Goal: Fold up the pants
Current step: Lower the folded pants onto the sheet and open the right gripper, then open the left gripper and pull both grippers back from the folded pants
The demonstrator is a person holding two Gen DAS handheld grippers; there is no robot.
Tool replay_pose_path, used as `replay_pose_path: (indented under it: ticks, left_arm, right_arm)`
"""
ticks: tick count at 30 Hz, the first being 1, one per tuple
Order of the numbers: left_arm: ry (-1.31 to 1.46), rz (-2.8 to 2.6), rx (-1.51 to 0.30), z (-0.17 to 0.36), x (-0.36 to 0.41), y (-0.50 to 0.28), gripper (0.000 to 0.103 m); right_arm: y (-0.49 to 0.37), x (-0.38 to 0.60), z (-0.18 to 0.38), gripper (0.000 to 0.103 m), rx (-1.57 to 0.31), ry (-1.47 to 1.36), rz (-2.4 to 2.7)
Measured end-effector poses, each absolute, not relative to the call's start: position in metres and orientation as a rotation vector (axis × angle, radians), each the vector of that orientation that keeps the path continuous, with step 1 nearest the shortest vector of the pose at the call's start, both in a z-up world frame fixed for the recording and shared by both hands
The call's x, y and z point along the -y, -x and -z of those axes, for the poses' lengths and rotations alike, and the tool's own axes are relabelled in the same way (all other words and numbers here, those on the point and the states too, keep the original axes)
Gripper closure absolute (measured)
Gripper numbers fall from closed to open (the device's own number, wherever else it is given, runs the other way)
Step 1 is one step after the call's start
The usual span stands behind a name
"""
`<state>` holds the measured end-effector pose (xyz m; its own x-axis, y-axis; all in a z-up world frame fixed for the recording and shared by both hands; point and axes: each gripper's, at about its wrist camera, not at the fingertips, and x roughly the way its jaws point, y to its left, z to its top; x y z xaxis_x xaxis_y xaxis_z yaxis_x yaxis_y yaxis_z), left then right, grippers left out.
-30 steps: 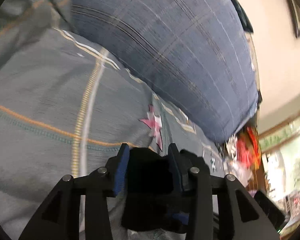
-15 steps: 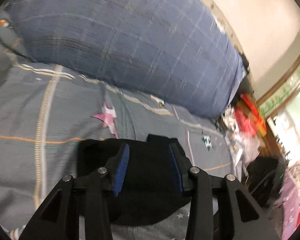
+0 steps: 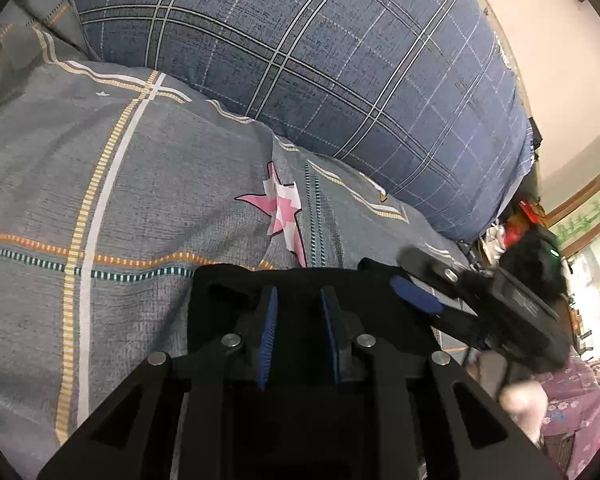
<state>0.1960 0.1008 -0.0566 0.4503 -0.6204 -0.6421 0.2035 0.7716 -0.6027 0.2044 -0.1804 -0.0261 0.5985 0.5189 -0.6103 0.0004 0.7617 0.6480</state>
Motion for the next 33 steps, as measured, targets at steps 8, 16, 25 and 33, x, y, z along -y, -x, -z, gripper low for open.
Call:
replay_pose_path:
  ticks: [8, 16, 25, 33]
  left_arm:
    - [0.478, 0.532, -0.985, 0.037, -0.103, -0.190, 0.081]
    - [0.145, 0.446, -0.945, 0.037, -0.077, -0.150, 0.070]
    - [0.195, 0.410, -0.934, 0.020, -0.089, -0.133, 0.061]
    - [0.212, 0.240, -0.754, -0.001, -0.113, -0.054, 0.055]
  right_arm:
    - [-0.188, 0.177, 0.002, 0.035, -0.833, -0.533, -0.301]
    - [-0.098, 0.173, -0.001, 0.044, -0.774, -0.248, -0.168]
    - [-0.086, 0.194, 0.020, 0.038, -0.791, -0.343, -0.132]
    - [-0.013, 0.181, -0.001, 0.031, -0.589, -0.314, -0.063]
